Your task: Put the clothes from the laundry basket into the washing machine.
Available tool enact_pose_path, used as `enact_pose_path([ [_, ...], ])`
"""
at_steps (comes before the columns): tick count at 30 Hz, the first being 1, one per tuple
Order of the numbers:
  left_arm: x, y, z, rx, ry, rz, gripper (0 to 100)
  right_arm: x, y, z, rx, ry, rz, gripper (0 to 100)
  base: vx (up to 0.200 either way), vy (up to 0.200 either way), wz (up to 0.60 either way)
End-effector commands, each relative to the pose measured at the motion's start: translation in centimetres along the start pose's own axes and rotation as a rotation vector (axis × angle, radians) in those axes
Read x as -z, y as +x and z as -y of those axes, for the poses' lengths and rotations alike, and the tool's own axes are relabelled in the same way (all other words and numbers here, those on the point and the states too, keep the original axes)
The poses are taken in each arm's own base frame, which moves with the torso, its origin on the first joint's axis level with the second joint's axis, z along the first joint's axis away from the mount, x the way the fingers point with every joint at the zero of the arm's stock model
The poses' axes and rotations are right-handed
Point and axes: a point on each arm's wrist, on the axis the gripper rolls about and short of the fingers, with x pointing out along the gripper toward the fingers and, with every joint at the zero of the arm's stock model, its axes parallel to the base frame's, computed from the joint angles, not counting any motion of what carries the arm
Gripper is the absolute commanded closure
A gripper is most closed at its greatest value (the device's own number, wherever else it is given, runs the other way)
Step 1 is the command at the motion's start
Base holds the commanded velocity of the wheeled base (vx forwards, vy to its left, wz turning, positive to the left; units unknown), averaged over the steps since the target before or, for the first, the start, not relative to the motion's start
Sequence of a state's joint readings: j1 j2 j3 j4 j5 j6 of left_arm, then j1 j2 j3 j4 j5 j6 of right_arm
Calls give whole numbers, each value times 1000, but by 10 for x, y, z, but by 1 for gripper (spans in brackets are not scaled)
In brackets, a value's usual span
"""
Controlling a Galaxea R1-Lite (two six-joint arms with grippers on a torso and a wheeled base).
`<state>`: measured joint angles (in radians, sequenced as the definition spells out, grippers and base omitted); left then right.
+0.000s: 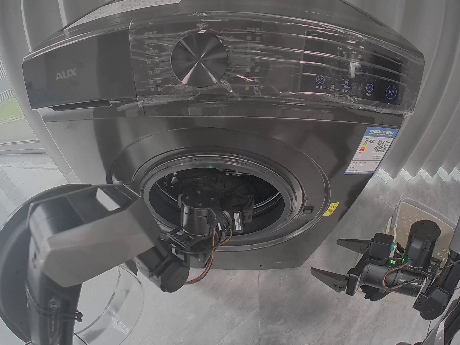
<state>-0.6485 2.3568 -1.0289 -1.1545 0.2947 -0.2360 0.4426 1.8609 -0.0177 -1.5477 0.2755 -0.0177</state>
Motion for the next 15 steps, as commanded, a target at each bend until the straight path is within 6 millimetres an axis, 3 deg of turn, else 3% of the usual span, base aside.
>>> enact_pose_path([
  [1, -49, -117, 32, 173, -38, 22, 0, 1, -1, -2, -7, 0, -7, 0, 0, 0, 0],
  [2, -49, -130, 33, 195, -35, 17, 0, 2, -2, -3, -9, 1, -10, 0, 0, 0, 0],
  [4, -49, -130, 33, 195, -35, 17, 0, 2, -2, -3, -9, 1, -10, 0, 0, 0, 0],
  [5, -57, -171, 41, 281, -50, 17, 0, 2, -2, -3, -9, 3, -13, 0, 0, 0, 0],
  [6, -62, -180, 43, 301, -68, 28, 0, 2, -2, -2, -7, 3, -13, 0, 0, 0, 0],
  [10, -83, -210, 47, 379, -189, 76, 0, 3, -3, -3, -7, 4, -14, 0, 0, 0, 0],
  [15, -80, -240, 30, 401, -245, 51, 0, -5, -8, -4, -8, -9, 25, 0, 0, 0, 0],
])
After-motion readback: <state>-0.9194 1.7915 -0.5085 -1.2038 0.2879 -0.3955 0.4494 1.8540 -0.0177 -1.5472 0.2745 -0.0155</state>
